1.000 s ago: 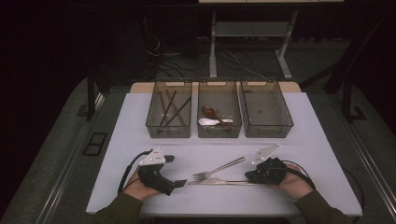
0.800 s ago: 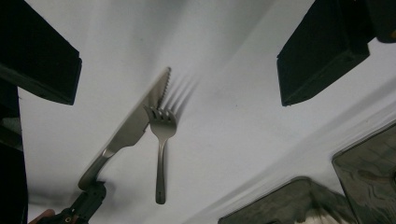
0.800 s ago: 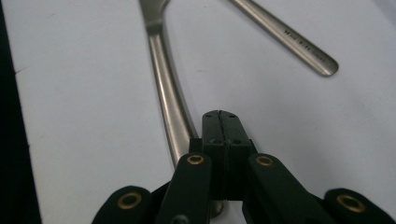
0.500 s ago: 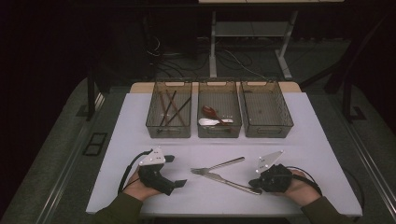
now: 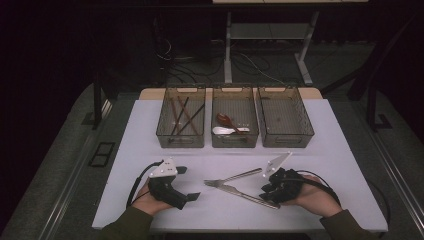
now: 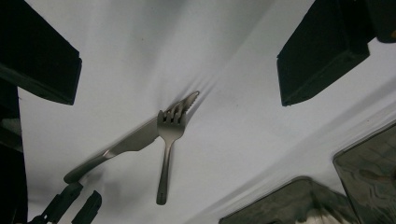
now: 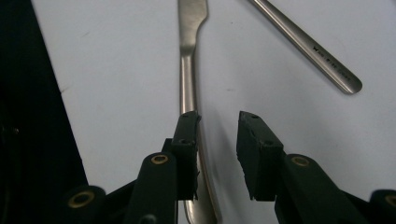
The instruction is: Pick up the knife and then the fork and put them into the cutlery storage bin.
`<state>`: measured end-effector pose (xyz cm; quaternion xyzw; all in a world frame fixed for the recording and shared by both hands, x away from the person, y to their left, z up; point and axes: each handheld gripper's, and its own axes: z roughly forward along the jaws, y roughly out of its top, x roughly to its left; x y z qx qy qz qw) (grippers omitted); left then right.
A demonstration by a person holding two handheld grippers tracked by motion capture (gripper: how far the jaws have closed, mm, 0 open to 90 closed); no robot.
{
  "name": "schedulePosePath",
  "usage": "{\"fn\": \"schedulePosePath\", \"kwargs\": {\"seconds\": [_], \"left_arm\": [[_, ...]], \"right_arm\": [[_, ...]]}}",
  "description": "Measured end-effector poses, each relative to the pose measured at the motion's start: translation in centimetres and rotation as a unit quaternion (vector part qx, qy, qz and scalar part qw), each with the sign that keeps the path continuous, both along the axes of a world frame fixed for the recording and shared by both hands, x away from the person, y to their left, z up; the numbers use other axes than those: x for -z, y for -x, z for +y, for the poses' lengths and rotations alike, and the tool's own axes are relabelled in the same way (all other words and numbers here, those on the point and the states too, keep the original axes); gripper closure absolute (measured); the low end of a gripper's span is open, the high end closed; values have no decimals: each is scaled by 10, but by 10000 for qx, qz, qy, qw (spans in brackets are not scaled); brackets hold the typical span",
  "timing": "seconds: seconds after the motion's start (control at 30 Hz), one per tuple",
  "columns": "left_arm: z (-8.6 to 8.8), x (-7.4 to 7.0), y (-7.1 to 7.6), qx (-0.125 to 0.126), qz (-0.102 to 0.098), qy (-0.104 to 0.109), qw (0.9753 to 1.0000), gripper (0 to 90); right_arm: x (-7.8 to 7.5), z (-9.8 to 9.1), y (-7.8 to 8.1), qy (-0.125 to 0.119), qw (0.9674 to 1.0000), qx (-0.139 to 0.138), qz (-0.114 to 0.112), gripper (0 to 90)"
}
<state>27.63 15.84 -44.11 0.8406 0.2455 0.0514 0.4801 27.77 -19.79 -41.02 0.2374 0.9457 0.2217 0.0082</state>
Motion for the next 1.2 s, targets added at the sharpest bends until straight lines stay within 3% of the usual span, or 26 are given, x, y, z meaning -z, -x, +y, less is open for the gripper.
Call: {"fn": "schedulePosePath", "kwargs": {"seconds": [0.3, 0.67, 0.93, 1.07, 1.2], "left_arm": [[0, 0, 0, 17, 3, -3, 10000, 0], [0, 0, 0, 34, 7, 8, 10000, 0], [0, 1, 0, 41, 13, 7, 10000, 0], [0, 1, 0, 45, 9, -3, 10000, 0], [0, 0, 0, 34, 6, 3, 10000, 0]], "right_arm": [[2, 40, -8, 574, 9974, -367, 246, 700], [6, 67, -16, 1088, 9913, -570, 472, 748], [8, 78, -16, 1435, 9867, -656, 381, 768], [7, 86, -12, 1736, 9819, -718, 257, 781], [7, 86, -13, 1734, 9820, -690, 281, 797]]}}
